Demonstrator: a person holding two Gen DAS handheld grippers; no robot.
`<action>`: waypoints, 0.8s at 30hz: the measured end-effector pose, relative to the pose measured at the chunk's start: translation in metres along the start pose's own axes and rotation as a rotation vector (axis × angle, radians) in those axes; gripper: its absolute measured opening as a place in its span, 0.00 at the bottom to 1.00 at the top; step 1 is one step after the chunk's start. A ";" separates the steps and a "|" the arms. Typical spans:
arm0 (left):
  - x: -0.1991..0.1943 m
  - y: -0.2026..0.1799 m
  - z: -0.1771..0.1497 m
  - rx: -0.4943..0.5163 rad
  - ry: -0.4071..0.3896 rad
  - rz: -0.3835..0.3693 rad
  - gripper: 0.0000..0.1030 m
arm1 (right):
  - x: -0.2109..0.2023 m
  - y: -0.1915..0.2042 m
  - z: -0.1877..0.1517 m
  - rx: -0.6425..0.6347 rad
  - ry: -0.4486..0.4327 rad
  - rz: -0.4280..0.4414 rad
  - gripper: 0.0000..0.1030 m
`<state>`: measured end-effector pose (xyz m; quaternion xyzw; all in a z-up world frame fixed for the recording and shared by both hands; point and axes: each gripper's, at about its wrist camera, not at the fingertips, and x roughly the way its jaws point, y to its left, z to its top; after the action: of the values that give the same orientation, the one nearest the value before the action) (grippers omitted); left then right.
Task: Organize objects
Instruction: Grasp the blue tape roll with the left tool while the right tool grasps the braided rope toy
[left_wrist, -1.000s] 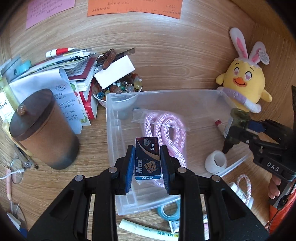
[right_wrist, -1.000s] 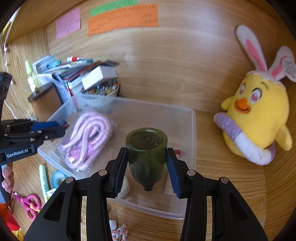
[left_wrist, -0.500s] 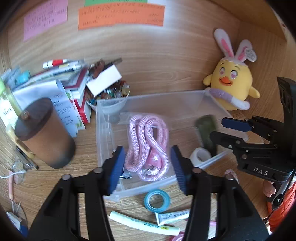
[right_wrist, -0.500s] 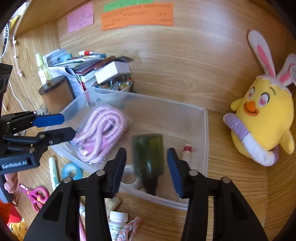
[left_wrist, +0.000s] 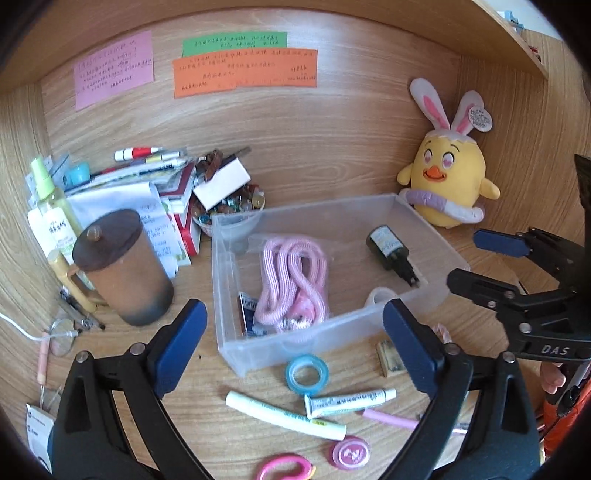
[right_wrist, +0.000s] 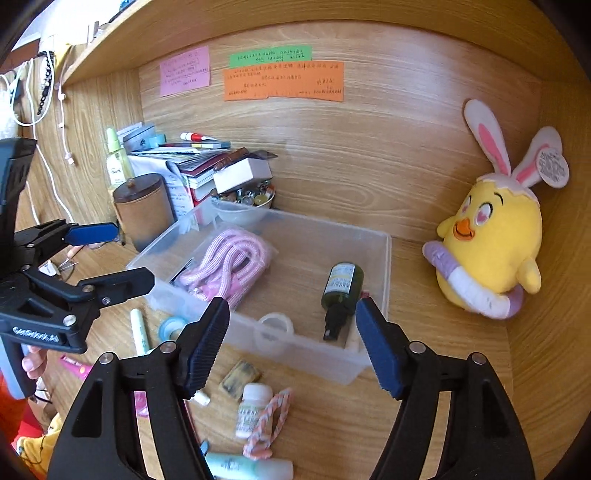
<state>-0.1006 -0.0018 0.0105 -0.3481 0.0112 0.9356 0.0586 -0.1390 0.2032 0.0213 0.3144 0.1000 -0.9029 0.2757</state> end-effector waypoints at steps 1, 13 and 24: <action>0.001 0.000 -0.003 0.001 0.009 0.000 0.95 | -0.001 0.000 -0.003 0.005 0.002 0.002 0.66; 0.033 0.006 -0.047 0.021 0.167 -0.015 0.95 | 0.016 -0.014 -0.051 0.074 0.113 0.018 0.66; 0.058 -0.002 -0.054 0.031 0.222 -0.044 0.83 | 0.039 -0.017 -0.065 0.148 0.184 0.127 0.13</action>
<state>-0.1090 0.0032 -0.0683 -0.4487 0.0245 0.8895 0.0831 -0.1407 0.2229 -0.0540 0.4208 0.0381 -0.8560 0.2980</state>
